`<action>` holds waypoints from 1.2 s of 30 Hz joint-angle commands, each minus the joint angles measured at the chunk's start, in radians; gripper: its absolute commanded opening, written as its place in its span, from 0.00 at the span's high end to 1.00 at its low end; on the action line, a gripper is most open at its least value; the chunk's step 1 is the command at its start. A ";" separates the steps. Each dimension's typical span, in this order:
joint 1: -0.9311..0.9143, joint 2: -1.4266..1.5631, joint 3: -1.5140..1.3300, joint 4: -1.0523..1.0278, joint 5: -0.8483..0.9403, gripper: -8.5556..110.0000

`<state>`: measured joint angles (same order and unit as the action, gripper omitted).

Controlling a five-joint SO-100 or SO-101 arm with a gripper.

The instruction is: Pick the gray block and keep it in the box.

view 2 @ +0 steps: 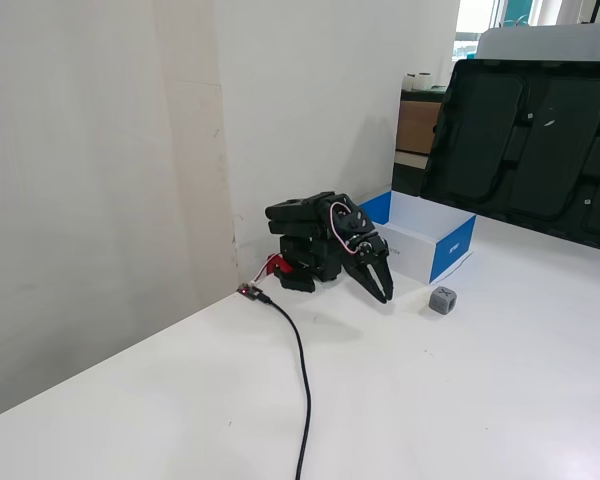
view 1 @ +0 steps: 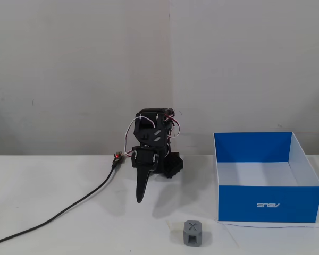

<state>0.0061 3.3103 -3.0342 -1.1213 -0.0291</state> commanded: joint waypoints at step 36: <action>0.015 0.118 -0.003 -0.002 0.005 0.93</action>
<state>0.0061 3.3103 -3.0342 -1.1213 -0.0291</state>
